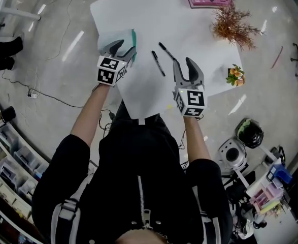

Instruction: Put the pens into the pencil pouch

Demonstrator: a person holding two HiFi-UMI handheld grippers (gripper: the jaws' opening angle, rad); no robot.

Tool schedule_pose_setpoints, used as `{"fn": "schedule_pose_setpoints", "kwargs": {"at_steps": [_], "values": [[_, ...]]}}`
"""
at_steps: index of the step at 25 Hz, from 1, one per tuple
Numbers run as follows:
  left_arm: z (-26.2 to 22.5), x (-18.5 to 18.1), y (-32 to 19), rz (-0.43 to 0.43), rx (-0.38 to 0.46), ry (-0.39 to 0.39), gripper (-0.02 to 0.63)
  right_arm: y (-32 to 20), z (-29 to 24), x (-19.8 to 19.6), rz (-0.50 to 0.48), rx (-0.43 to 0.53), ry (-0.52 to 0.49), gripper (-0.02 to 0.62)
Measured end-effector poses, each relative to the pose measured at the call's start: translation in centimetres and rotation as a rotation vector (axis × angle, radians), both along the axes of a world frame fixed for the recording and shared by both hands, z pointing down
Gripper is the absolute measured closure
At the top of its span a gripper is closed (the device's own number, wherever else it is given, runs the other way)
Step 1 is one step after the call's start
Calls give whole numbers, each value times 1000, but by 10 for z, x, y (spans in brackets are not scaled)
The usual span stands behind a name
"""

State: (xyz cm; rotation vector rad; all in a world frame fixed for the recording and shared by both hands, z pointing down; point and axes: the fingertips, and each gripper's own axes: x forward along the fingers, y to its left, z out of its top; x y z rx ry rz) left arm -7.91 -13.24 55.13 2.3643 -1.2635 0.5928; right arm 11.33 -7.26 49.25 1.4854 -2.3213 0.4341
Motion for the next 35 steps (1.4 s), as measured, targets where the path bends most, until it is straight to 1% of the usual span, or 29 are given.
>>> {"fn": "schedule_pose_setpoints", "kwargs": {"at_steps": [5,8,12,15,17,20,24,29,35], "values": [[40,6,-10,25,-90,-55,370,-2,15,2,21,-39,6,430],[62,11,-15,41,-129,-99,374,-3,23,3,36,-61,6,428],[84,11,-19,48,-166,-149,419,0,36,1,49,-95,2,425],[95,9,-20,51,-177,-183,447,3,40,1,62,-110,-1,423],[102,8,-20,47,-184,-196,489,4,42,1,62,-116,-1,423],[103,10,-20,50,-185,-192,522,3,47,1,62,-122,-2,422],[93,9,-18,47,-173,-164,555,4,51,-2,56,-133,1,419],[84,4,-16,46,-156,-136,568,6,59,-6,48,-146,7,418],[61,3,-13,59,-87,-96,575,9,64,-9,33,-161,13,419]]}}
